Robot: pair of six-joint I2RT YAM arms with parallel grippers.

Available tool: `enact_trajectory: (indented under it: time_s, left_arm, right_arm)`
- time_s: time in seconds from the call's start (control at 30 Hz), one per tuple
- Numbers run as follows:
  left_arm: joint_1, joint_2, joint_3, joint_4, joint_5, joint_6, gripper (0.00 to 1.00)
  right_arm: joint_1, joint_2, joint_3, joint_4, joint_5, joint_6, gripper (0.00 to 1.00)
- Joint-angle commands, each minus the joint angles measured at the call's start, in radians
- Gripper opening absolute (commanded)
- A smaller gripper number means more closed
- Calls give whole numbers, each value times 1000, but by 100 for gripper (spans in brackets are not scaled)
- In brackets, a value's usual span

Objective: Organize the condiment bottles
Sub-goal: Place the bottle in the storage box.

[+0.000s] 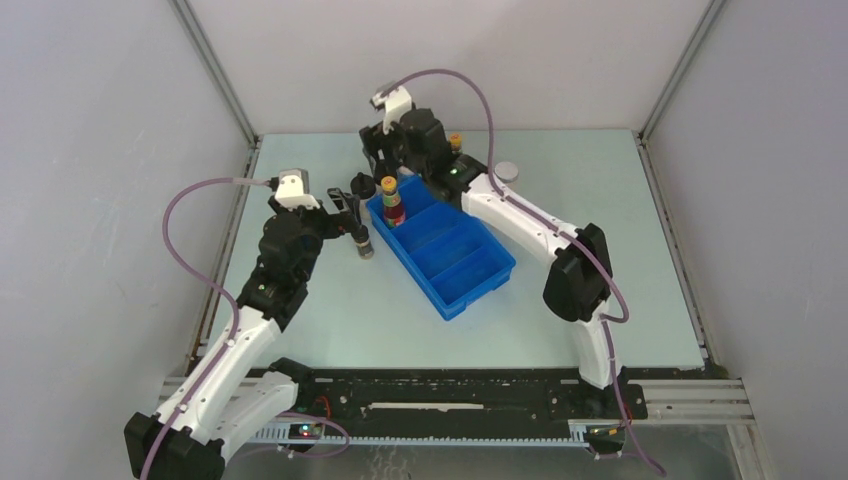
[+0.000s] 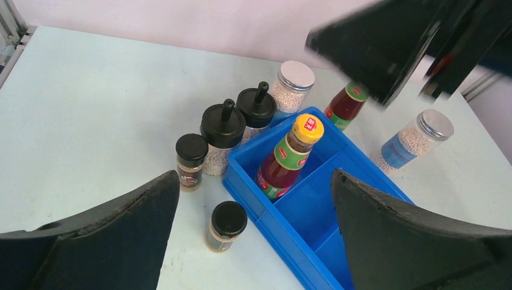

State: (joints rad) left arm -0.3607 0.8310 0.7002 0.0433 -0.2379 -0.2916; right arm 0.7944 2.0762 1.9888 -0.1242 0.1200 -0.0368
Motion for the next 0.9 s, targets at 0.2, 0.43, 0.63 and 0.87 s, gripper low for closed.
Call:
enact_trajectory:
  time_s: [0.2, 0.43, 0.63, 0.87]
  left_arm:
    - [-6, 11, 5, 36, -6, -4, 100]
    - [-6, 31, 11, 39, 3, -5, 100]
    - [-6, 39, 9, 40, 7, -7, 100]
    - [-6, 43, 10, 41, 8, -7, 100]
  right_arm:
    - [-124, 192, 438, -238, -39, 64, 83]
    - [-176, 252, 444, -239, -107, 81, 85]
    - [-187, 291, 445, -235, -158, 69, 85]
    - [-187, 318, 450, -240, -175, 67, 85]
